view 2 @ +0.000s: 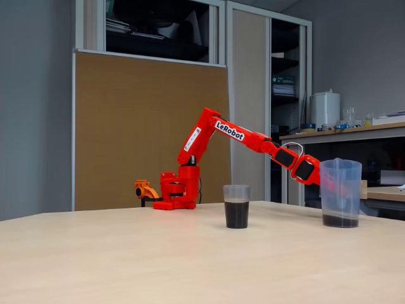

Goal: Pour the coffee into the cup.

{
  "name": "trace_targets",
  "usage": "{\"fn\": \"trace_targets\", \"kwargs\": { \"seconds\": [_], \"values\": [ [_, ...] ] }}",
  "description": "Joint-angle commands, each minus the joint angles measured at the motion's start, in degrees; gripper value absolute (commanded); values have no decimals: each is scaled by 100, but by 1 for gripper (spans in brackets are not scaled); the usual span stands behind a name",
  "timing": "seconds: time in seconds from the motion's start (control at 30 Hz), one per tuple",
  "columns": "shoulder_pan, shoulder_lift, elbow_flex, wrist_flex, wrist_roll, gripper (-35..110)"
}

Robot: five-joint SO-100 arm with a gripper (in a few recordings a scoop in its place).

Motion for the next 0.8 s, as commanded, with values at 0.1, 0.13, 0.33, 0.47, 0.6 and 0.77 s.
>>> {"fn": "trace_targets", "kwargs": {
  "seconds": [0.1, 0.13, 0.33, 0.47, 0.6, 0.77],
  "values": [
    [9, 554, -9, 202, -62, 9],
    [18, 562, -9, 211, -62, 9],
    [44, 615, 26, 281, -105, 10],
    [53, 624, 0, 352, -88, 10],
    [70, 633, -9, 475, -79, 11],
    [97, 677, 0, 694, -62, 11]
  ]
}}
